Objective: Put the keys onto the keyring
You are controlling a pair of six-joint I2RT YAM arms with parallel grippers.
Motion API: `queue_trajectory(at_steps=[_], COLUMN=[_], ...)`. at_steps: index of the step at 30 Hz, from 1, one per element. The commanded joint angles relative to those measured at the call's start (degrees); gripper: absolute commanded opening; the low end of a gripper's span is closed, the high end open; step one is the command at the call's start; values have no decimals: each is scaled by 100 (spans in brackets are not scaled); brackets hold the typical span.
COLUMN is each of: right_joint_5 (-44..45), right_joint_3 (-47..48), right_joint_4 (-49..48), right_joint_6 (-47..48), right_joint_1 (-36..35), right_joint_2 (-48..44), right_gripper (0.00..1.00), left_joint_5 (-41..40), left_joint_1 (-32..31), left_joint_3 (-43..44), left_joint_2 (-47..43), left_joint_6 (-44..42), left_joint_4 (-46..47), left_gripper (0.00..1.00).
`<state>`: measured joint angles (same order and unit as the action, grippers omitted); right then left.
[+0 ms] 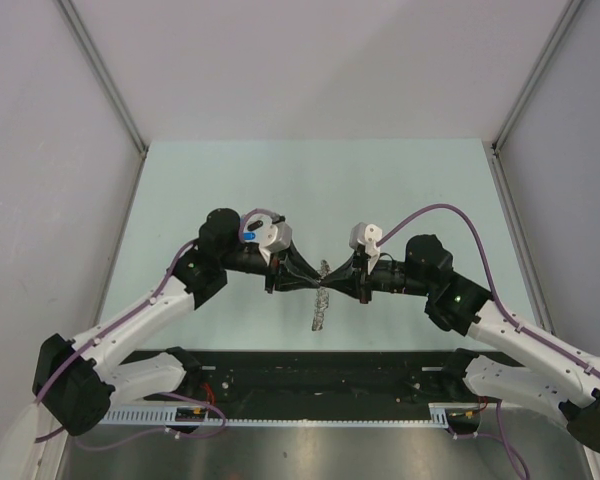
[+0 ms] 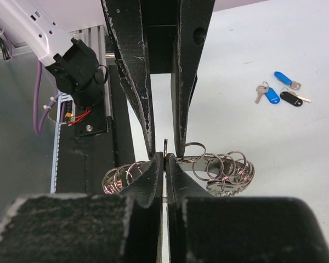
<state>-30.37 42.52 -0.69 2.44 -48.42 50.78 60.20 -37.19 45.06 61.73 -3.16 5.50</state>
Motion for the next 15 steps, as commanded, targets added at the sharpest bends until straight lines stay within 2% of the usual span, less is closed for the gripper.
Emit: queue_trajectory(at_steps=[1, 7, 13, 15], right_joint_5=[66, 66, 14, -30], right_joint_3=[292, 292, 292, 292], right_joint_4=[-529, -538, -529, -520], right_joint_6=[81, 73, 90, 99], right_joint_1=[-53, -79, -88, -97], right_joint_2=[-156, -157, -122, -95], right_gripper=[0, 0, 0, 0], left_joint_5=[-36, 61, 79, 105], left_joint_1=[115, 159, 168, 168], left_joint_3=[-23, -50, -50, -50], left_joint_2=[58, 137, 163, 155], left_joint_6=[376, 615, 659, 667], left_joint_4=[285, 435, 452, 478], left_gripper=[27, 23, 13, 5])
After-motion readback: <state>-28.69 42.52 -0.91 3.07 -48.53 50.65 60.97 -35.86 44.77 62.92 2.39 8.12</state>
